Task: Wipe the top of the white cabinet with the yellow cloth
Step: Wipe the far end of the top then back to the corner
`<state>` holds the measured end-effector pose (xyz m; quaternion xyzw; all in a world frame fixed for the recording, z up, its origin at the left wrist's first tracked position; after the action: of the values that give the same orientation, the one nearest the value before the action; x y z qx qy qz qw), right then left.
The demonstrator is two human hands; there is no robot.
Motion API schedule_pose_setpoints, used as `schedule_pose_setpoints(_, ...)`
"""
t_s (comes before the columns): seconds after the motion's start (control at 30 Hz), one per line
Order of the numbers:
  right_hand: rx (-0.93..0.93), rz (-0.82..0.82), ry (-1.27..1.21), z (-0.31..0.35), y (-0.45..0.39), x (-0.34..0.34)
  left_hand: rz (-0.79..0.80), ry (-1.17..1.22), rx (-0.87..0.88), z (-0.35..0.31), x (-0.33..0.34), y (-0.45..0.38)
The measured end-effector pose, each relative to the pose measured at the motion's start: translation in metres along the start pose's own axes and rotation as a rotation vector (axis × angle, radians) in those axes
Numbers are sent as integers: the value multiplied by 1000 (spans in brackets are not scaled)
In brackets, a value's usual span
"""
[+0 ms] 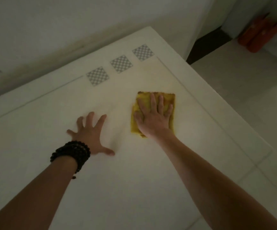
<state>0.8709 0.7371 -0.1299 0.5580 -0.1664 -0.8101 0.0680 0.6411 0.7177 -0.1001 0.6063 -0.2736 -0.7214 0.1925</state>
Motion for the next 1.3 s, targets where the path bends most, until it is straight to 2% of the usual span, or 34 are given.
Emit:
schedule_pose_setpoints(0.13,-195,-67,23,32,87,37,27,26,-14,10,5,-2)
schedule_pose_setpoints(0.2,-215,-31,53,38,119,53,19,22,-4,7,4,-5)
schedule_pose_setpoints(0.27,-207,52,83,43,102,51,27,29,14,7,7,-2)
schedule_pose_setpoints(0.47,-112,42,42,85,-28,17,21,41,12,8,6,-3)
schedule_pose_setpoints(0.53,-108,44,42,91,-20,21,28,39,3,9,4,-3)
schedule_pose_setpoints(0.67,-236,-4,44,84,80,51,30,25,8,9,5,-2)
schedule_pose_setpoints(0.73,-233,20,47,74,96,58,22,16,3,9,4,-4)
schedule_pose_setpoints(0.93,-206,76,72,86,16,32,76,-8,-18,8,4,-5)
schedule_pose_setpoints(1.0,-199,73,53,77,27,31,57,14,-31,5,-8,-6)
schedule_pose_setpoints(1.1,-169,74,27,54,49,27,-43,17,45,-14,-42,-28)
schedule_pose_setpoints(1.2,-111,64,7,37,22,11,14,-83,108,-37,-66,-58)
schedule_pose_setpoints(1.3,-55,28,-26,23,-33,-13,59,-81,91,-40,-72,-82)
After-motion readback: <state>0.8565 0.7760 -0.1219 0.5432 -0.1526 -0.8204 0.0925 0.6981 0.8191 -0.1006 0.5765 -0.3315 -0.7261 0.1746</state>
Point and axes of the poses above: each hand's wrist, its own y-axis away from the middle knuckle, its own x-axis out of the palm, z = x × y, the point moved 7 cm from there along -y, towards the middle knuckle, and after that the axes turned 6 degrees about -y, right-handed, at the moved point
